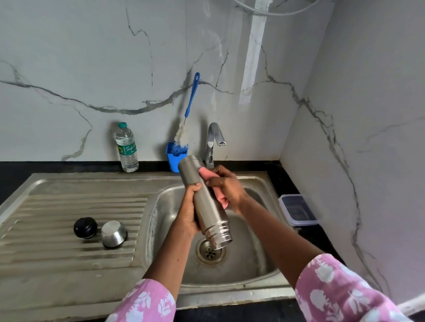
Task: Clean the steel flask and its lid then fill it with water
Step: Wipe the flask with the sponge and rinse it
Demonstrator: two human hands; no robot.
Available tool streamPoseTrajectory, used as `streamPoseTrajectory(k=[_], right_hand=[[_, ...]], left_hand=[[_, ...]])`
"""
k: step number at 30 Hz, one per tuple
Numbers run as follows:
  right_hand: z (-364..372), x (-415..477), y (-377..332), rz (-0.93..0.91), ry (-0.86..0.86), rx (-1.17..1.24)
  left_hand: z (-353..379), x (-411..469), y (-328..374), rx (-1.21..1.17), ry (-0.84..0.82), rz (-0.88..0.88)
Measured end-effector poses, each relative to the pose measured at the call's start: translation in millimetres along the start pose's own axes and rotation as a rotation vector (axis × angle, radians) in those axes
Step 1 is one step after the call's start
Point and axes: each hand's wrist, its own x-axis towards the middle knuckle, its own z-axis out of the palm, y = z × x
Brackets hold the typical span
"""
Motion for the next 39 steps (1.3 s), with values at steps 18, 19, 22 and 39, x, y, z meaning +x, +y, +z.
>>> streamPoseTrajectory(k=[18,19,22,39], right_hand=[[-37.1,-36.5,64.6,0.167,-0.153,0.082],[-42.4,-38.1,67.1,0.185,-0.191,0.062],[-63.7,-37.7,66.7,0.229,-0.255,-0.024],[-18.7,55.1,-1.7,-0.035,0.018,0.248]], left_hand=[[-25.2,18.7,13.7,-0.108,0.229,0.037],[-24.7,18.5,13.8,-0.118,0.238,0.036],[-24.4,20.1,17.5,-0.131,0.291,0.045],[-3.3,16.0,5.9,0.071,0.026,-0.057]])
